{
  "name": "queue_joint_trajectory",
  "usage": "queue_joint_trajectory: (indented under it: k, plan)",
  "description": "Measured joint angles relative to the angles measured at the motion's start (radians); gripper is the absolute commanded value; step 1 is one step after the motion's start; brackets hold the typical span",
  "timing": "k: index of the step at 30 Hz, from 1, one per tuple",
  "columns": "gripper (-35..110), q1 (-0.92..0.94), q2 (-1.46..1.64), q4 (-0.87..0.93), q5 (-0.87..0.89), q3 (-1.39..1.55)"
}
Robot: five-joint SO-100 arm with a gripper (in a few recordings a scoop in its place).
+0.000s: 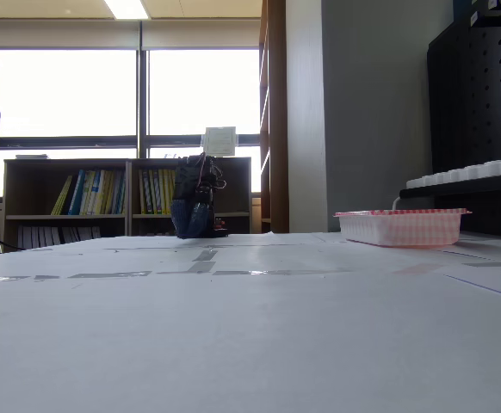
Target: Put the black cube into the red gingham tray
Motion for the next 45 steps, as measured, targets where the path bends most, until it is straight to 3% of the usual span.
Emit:
queue_joint_trajectory:
  k: [7, 45]
  plan:
    - [0, 0.006, -0.064, 0.097, -0.003, 0.000]
    - [0, 0.008, -0.071, 0.098, 0.000, 0.000]
